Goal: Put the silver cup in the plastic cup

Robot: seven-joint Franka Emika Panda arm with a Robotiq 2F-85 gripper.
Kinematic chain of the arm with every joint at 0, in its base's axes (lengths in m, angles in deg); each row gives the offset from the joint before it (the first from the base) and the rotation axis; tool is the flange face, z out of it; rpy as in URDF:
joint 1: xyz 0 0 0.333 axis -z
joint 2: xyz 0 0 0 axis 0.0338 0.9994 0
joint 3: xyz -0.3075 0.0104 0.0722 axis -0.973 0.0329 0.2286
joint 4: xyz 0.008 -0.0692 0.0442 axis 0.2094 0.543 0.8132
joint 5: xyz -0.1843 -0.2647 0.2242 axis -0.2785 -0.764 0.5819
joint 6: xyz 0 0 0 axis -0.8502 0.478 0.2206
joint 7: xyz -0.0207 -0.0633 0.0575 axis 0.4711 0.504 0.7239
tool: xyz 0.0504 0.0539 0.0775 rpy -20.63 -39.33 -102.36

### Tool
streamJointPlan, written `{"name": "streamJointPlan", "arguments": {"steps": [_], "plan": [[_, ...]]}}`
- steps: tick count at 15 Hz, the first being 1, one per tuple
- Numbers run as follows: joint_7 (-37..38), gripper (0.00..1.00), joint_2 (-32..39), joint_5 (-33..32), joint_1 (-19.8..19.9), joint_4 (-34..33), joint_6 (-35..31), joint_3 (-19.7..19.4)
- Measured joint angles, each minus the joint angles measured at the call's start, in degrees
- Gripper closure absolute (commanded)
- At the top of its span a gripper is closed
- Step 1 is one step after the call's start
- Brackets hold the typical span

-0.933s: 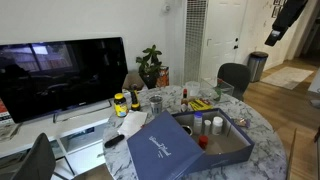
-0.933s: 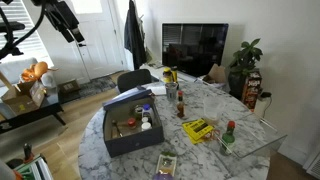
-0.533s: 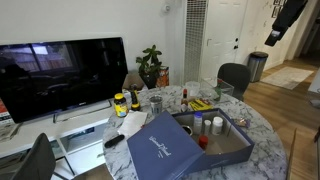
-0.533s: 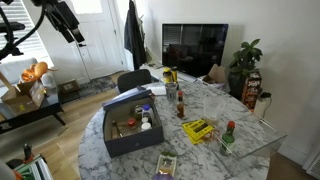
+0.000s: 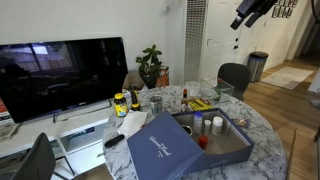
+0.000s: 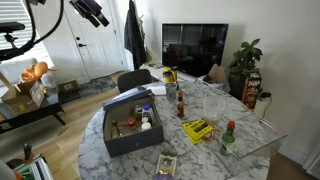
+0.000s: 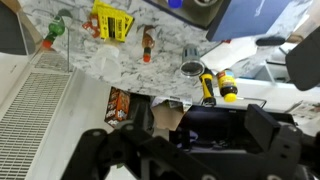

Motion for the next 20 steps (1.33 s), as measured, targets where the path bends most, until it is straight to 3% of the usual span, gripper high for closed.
{"name": "streamJointPlan", "arguments": {"steps": [2,5,14,17,20], "plan": [[0.6,0.00,3.9,-2.3,3.3,-2.4,-4.4,0.1],[0.6,0.00,9.5,-3.3,6.4,-7.7,-5.9,-0.9],[1.7,0.00,12.2,-3.4,6.4,-9.9,-5.7,-1.1],[5.2,0.00,17.6,-3.4,5.5,-10.1,-5.6,1.9],[11.4,0.00,27.7,-7.0,5.5,-12.8,-5.5,5.9]]}}
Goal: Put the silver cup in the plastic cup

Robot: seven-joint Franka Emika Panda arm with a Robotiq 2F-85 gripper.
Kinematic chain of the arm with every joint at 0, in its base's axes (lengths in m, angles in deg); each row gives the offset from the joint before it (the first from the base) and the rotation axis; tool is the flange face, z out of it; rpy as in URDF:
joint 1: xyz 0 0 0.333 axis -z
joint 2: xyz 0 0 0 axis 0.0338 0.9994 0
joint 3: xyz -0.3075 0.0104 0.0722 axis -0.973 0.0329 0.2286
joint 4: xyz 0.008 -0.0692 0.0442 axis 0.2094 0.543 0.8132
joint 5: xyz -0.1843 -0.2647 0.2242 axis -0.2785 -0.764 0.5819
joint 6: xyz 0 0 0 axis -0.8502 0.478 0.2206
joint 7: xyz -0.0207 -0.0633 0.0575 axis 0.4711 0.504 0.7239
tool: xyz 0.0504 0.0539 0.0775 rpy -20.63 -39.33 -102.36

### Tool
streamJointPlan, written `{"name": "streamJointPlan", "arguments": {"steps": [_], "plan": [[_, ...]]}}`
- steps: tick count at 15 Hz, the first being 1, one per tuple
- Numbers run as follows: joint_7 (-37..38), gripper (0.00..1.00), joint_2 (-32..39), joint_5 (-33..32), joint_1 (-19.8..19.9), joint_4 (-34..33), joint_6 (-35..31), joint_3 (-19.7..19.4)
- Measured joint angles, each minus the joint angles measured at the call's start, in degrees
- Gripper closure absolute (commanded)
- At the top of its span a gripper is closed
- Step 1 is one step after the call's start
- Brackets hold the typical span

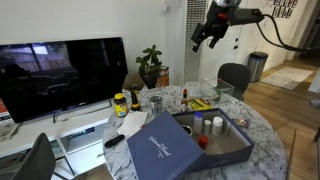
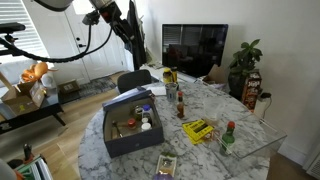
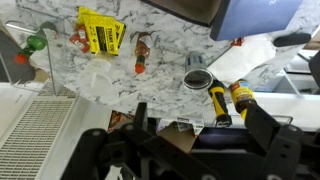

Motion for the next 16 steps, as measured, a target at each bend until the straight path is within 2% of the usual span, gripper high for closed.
{"name": "streamJointPlan", "arguments": {"steps": [3,5,7,8,10,14,16], "plan": [[6.2,0.00,11.2,-7.1,2.1,-5.9,0.2,3.7],[8.6,0.00,18.7,-12.6,2.8,-11.8,2.0,4.7],[9.5,0.00,25.8,-17.3,-0.6,-18.5,5.6,1.3],[9.4,0.00,28.0,-17.5,-2.8,-20.5,5.9,-1.0],[9.3,0.00,28.4,-17.4,-5.0,-20.8,5.7,-3.5],[9.3,0.00,26.9,-17.3,-5.8,-20.4,5.7,-3.9],[14.9,0.00,27.6,-17.4,-8.1,-21.4,6.5,-6.6]]}}
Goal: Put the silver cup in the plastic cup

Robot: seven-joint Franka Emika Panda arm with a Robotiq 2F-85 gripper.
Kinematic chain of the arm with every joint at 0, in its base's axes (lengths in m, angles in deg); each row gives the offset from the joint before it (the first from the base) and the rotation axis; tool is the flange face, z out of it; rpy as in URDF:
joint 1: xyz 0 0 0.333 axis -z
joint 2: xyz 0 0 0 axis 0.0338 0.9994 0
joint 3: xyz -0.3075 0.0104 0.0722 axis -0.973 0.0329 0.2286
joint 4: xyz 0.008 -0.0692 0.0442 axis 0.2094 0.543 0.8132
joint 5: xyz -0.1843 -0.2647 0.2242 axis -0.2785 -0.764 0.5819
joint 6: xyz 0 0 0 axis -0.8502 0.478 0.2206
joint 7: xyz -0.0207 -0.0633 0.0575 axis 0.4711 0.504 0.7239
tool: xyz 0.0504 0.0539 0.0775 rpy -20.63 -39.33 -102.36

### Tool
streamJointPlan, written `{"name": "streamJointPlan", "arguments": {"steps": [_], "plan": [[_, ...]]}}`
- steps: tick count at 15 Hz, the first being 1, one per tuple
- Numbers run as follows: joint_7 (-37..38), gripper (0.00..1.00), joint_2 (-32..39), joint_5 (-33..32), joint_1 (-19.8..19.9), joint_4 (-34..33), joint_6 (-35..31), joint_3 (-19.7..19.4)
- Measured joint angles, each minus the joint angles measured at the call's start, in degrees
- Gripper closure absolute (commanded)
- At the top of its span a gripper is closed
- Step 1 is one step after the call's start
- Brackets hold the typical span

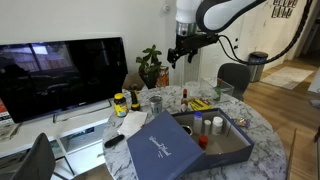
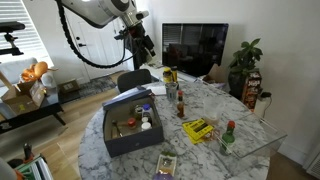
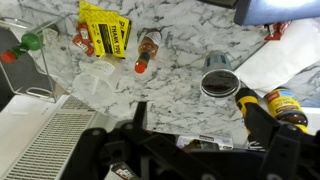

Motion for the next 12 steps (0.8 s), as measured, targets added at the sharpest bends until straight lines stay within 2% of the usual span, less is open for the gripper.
{"name": "streamJointPlan", "arguments": {"steps": [2,5,7,12], "plan": [[4.4,0.00,4.2,0.5,-2.6,-4.1,1.4,-2.4],[4.4,0.00,14.2,3.5,-5.5,-13.2,3.3,-5.3],[2.6,0.00,20.6,5.5,-6.9,-19.3,4.8,-7.2],[-5.9,0.00,34.0,13.5,-7.7,-33.9,14.4,-10.2]]}}
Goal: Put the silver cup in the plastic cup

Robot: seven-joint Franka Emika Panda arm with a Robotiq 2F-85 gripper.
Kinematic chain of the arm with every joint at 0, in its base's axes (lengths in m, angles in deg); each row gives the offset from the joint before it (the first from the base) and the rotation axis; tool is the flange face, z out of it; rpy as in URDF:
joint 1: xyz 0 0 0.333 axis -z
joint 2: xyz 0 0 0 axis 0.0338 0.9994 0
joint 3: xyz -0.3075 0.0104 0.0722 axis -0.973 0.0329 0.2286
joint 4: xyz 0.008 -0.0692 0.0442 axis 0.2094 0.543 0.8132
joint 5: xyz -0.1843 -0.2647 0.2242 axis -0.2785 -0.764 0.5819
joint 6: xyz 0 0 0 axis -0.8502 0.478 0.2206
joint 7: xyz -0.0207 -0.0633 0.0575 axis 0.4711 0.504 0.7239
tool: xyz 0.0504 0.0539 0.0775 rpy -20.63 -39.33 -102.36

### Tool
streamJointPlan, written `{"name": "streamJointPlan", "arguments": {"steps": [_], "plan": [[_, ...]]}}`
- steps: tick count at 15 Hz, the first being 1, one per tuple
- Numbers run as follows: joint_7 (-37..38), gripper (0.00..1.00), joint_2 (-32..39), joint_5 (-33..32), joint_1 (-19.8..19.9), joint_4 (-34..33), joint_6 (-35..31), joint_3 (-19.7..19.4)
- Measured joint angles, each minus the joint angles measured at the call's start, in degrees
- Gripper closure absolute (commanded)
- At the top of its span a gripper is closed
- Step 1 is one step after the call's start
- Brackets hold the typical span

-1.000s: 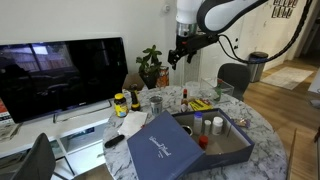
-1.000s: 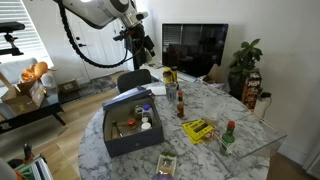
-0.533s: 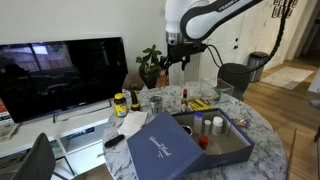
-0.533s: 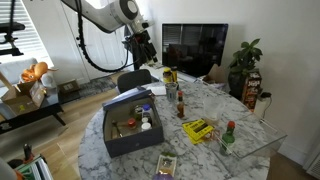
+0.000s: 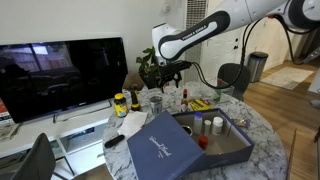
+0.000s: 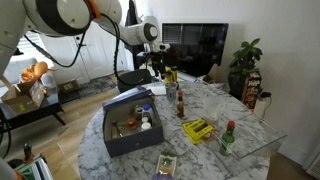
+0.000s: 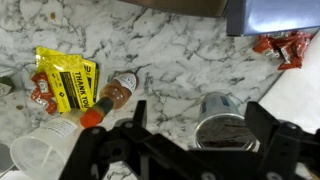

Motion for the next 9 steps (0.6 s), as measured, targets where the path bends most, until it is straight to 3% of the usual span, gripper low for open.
{"name": "streamJointPlan", "arguments": {"steps": [6,9], "plan": [[-1.1,0.00,2.9,1.0,-0.3,-4.4,1.6,-0.5],[-4.1,0.00,3.4,8.1,0.6,-5.4,1.5,-0.8]]}}
